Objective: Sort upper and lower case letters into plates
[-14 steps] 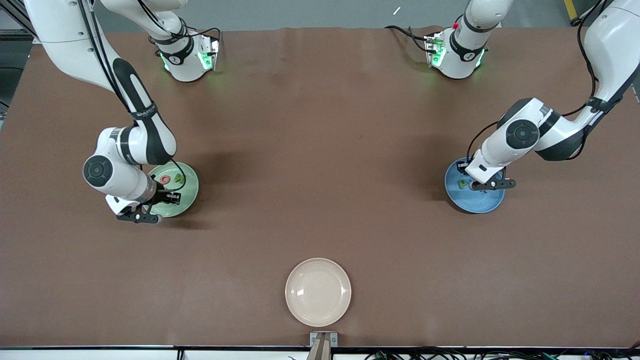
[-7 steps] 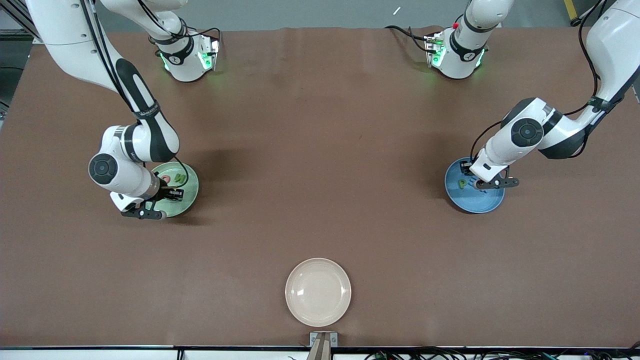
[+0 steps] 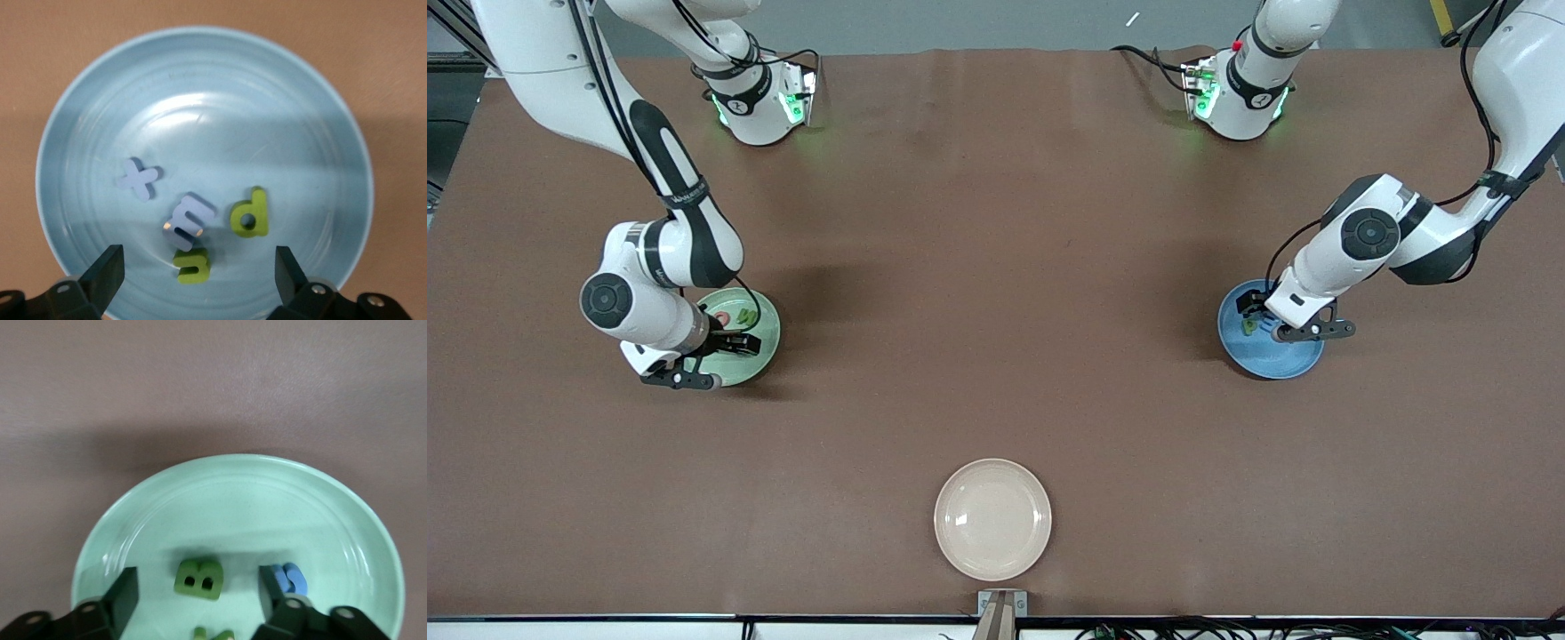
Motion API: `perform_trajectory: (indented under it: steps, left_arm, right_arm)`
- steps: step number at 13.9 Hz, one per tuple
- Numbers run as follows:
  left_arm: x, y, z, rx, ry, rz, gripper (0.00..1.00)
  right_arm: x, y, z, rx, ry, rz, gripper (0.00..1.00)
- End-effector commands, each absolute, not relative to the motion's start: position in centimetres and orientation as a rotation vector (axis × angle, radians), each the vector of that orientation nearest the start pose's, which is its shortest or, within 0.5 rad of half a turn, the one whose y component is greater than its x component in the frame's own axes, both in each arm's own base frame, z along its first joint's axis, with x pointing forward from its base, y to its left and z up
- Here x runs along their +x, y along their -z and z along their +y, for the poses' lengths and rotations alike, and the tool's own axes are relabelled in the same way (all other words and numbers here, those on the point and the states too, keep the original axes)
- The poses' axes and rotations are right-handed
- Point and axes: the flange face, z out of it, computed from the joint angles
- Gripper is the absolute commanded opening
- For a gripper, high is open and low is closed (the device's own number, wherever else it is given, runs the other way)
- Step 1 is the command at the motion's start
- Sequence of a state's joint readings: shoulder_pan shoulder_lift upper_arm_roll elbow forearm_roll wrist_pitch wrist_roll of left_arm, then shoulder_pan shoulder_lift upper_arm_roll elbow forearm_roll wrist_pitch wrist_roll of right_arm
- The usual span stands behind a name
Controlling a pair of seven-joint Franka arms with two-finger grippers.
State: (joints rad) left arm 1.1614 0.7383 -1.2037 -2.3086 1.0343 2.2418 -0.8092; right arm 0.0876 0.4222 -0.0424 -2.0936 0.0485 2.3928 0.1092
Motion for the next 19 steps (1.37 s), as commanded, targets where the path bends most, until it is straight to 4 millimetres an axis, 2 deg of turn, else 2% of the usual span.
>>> perform_trajectory:
  steps: [1,4,5,7,8,9,11,14,19]
  left_arm:
    - [50.3,-21.8,-3.8,-3.077,-0.022,-0.051,0.99]
    - [51.1,-22.5,-4.0,-3.088,0.001,-0.055,0.99]
    - [51.9,-23.3,-4.3,-3.106,0.018,-0.073,0.99]
    - [53.7,-25.8,-6.8,-3.165,0.009,-0.134,0.99]
    - [54.5,-27.2,-7.1,-3.177,0.007,-0.155,0.99]
    - [55.2,-29.0,-8.8,-3.206,-0.016,-0.119,0.99]
    - [56.1,-31.7,-9.7,-3.230,-0.057,-0.089,0.99]
    - [57.0,-33.3,-11.0,-3.271,-0.133,-0.087,0.99]
    - [56.2,-35.4,-15.1,-3.289,-0.139,-0.079,0.99]
  right_arm:
    - [57.8,-27.2,2.5,-3.122,-0.224,0.135,1.00]
    - [59.4,-33.5,2.3,-3.114,-0.339,0.128,1.00]
    - [59.8,-36.0,1.6,-3.119,-0.382,0.131,1.00]
    - [60.3,-41.0,0.6,-3.121,-0.462,0.106,1.00]
    - [60.5,-43.4,0.1,-3.116,-0.496,0.116,1.00]
    - [60.7,-45.1,-0.4,-3.115,-0.496,0.128,1.00]
    - [61.1,-47.5,-0.7,-3.117,-0.462,0.108,1.00]
    - [61.0,-51.2,-1.8,-3.112,-0.444,0.086,1.00]
    - [60.8,-54.0,-2.6,-3.113,-0.428,0.083,1.00]
